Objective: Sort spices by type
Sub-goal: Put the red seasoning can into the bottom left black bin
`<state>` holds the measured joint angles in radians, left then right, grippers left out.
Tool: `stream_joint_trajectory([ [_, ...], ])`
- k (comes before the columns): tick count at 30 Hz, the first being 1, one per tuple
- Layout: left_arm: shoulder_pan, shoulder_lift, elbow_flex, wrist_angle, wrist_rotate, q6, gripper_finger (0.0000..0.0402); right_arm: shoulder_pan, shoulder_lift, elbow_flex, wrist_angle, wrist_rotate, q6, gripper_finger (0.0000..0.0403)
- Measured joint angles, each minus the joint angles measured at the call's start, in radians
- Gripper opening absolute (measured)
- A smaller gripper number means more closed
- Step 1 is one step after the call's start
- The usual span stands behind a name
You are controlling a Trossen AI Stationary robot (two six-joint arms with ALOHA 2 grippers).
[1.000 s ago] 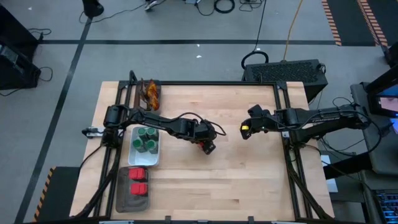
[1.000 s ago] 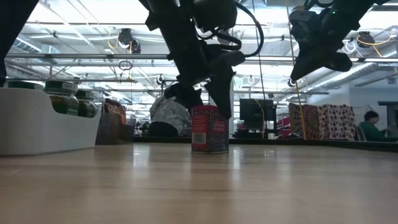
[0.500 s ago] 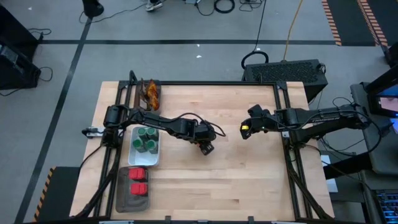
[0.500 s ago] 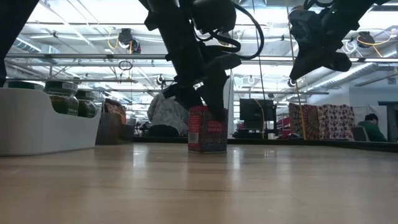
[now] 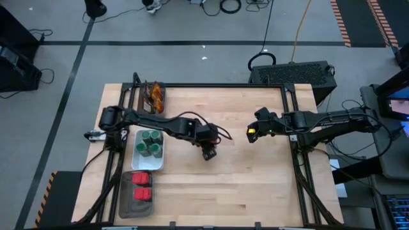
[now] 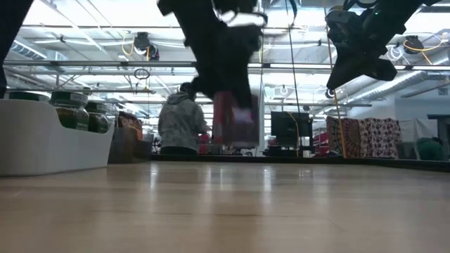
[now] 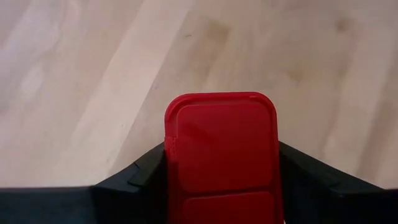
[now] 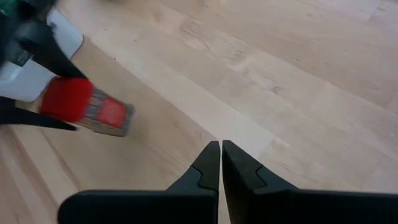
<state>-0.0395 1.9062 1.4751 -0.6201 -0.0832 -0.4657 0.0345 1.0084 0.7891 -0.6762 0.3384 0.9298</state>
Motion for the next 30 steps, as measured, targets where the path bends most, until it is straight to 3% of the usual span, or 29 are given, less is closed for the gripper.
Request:
stream_joint_trajectory([
  [6, 0.000, -0.120, 0.006, -0.056, 0.056, 0.085, 0.0224, 0.000, 0.000, 0.000, 0.016, 0.000, 0.000, 0.0000],
  [19, -0.014, -0.344, 0.006, -0.302, 0.073, 0.117, 0.0225, 0.000, 0.000, 0.000, 0.073, -0.001, 0.000, 0.0000],
  [25, -0.121, -0.425, 0.006, -0.382, 0.101, 0.101, 0.0225, 0.000, 0.000, 0.000, 0.094, -0.001, 0.001, 0.0000],
  [30, -0.239, -0.498, 0.006, -0.431, 0.088, -0.009, 0.0226, 0.001, 0.001, 0.000, 0.127, -0.001, 0.010, 0.0000],
])
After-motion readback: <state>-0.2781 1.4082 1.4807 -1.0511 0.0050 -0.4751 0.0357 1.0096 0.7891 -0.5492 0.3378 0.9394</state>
